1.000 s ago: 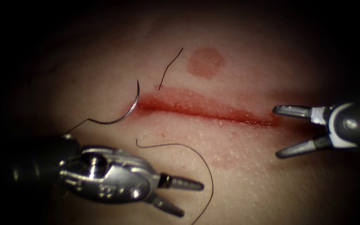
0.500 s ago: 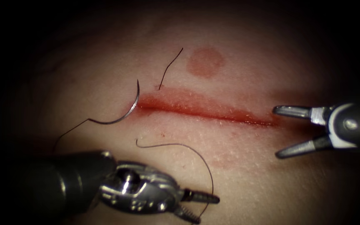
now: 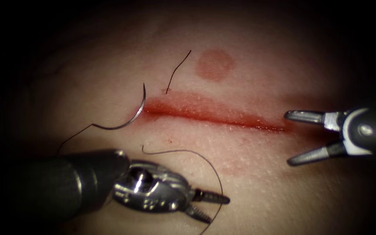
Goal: Wound Closure
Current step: Pick up long suture end with the left gripper.
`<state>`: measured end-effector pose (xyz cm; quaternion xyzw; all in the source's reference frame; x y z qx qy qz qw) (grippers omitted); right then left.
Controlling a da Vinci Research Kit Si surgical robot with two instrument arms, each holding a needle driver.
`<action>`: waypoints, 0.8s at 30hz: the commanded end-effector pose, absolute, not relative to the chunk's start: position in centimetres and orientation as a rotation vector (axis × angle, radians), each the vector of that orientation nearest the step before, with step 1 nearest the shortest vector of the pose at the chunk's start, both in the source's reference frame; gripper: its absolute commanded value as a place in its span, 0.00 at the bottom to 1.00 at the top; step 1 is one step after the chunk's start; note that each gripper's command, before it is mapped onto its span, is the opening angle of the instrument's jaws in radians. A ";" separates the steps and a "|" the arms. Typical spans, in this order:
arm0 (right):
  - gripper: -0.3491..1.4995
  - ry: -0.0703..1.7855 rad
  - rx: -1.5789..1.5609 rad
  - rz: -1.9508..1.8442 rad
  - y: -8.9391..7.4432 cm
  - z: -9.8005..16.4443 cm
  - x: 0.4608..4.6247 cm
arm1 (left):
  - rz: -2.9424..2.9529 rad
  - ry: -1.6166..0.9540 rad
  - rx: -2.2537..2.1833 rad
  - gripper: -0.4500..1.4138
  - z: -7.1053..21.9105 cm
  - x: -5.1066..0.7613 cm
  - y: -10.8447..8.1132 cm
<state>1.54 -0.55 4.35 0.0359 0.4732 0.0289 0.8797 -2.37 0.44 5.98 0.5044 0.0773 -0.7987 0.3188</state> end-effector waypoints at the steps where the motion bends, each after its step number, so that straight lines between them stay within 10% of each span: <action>1: 0.54 0.987 0.077 0.060 -0.6 4.4 1.59 | -2.100 0.206 1.320 0.34 6.1 -2.43 0.4; 24: 0.53 0.987 0.077 0.060 -0.6 4.4 1.60 | -2.080 0.233 1.182 0.34 6.6 -2.55 0.1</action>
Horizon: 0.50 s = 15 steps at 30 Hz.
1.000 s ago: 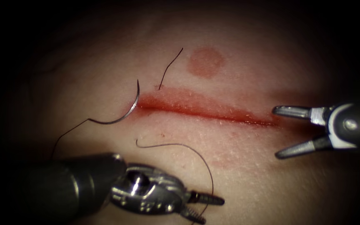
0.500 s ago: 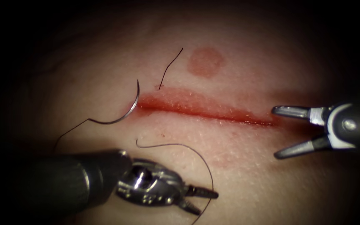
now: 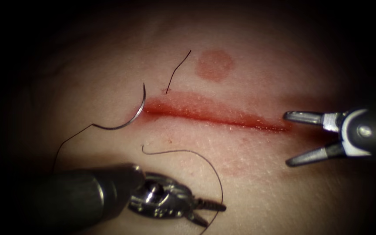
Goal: Wound Closure
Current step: Pick up long suture end with the left gripper.
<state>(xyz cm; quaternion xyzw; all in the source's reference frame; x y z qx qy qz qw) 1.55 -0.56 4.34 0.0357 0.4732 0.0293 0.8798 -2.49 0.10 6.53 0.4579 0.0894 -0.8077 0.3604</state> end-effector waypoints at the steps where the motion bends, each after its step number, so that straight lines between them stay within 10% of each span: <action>1: 0.53 0.987 0.077 0.060 -0.6 4.4 1.60 | -2.078 0.232 1.180 0.34 6.6 -2.56 0.0; 15: 0.53 0.987 0.077 0.060 -0.6 4.4 1.59 | -2.056 0.230 1.150 0.34 6.9 -2.59 0.0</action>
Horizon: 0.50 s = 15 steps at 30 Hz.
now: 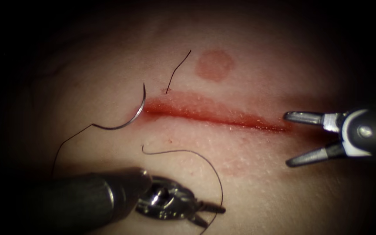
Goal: Wound Closure
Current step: Pick up long suture end with the left gripper.
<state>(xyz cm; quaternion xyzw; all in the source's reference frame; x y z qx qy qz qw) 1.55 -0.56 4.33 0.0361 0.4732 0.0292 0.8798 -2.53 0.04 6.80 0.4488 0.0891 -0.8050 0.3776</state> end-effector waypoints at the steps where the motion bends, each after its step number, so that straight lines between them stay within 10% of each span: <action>1: 0.53 0.987 0.077 0.060 -0.6 4.4 1.59 | -2.055 0.229 1.149 0.34 6.9 -2.58 0.0; 15: 0.53 0.988 0.078 0.060 -0.6 4.4 1.60 | -2.039 0.216 1.106 0.34 7.2 -2.62 -0.2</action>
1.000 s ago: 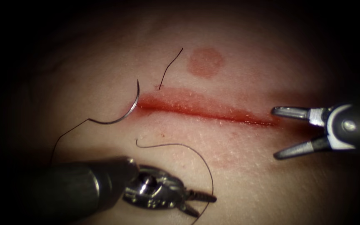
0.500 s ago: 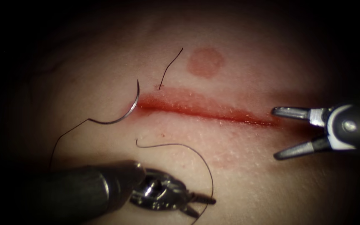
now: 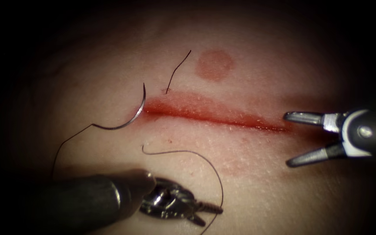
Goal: Wound Closure
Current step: Pick up long suture end with the left gripper.
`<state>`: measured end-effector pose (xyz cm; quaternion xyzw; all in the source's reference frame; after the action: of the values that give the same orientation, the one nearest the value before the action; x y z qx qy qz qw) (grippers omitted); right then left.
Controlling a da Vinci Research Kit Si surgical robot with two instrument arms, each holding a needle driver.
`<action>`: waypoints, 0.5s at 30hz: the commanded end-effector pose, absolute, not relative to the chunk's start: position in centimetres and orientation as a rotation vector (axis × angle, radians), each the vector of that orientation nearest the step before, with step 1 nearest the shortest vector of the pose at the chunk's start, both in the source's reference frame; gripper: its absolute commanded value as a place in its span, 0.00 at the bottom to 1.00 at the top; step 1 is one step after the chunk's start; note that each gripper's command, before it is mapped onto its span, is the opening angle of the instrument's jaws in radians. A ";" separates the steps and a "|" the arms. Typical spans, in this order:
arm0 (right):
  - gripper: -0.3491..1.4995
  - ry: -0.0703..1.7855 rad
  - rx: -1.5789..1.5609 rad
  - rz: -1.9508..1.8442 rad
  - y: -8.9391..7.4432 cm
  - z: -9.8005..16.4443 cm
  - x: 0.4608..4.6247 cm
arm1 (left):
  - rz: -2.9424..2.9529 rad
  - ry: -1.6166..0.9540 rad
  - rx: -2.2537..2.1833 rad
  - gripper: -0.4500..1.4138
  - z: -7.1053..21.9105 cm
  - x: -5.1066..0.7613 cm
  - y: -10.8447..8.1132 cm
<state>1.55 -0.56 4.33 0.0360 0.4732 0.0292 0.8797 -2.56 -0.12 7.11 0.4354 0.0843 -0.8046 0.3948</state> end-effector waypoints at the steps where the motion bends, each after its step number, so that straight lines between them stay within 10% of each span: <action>1: 0.53 0.988 0.078 0.060 -0.6 4.4 1.60 | -2.040 0.214 1.104 0.34 7.2 -2.62 -0.2; 15: 0.53 0.989 0.080 0.060 -0.6 4.4 1.60 | -2.038 0.168 1.160 0.34 7.2 -2.75 -0.3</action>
<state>1.55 -0.56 4.32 0.0372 0.4737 0.0289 0.8794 -2.71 -0.21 7.17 0.4594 0.0609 -0.7992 0.3829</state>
